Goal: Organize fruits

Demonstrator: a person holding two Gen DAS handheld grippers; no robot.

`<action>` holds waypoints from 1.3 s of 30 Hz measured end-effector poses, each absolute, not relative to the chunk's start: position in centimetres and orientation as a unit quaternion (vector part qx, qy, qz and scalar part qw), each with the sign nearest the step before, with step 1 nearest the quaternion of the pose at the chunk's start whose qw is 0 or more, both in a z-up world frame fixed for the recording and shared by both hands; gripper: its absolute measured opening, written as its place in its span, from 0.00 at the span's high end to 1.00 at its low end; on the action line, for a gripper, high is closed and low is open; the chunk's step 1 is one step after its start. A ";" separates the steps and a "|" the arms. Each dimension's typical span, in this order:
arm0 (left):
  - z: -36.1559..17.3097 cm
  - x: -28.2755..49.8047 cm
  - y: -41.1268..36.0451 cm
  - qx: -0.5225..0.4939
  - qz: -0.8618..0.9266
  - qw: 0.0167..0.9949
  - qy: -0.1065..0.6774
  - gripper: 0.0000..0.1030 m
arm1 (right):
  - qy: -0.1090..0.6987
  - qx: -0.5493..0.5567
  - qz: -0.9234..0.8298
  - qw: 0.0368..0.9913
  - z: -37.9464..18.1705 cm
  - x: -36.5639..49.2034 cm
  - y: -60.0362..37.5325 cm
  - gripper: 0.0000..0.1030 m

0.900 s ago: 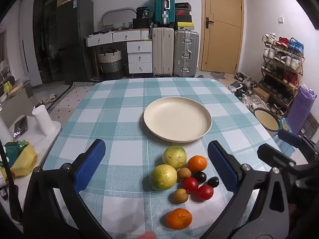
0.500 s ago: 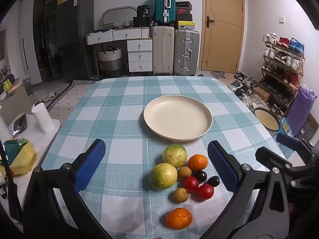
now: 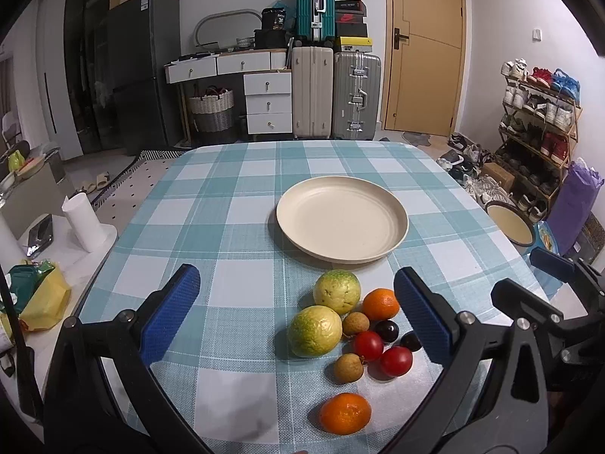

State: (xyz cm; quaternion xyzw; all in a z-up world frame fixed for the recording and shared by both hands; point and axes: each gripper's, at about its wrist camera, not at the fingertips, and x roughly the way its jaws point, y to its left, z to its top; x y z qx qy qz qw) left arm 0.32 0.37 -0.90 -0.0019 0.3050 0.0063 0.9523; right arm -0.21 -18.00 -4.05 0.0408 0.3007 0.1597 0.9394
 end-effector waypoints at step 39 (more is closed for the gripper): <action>-1.6 0.2 -0.7 0.016 0.002 0.951 0.308 0.01 | 0.298 0.041 0.159 0.940 -4.1 -0.6 -17.7 0.00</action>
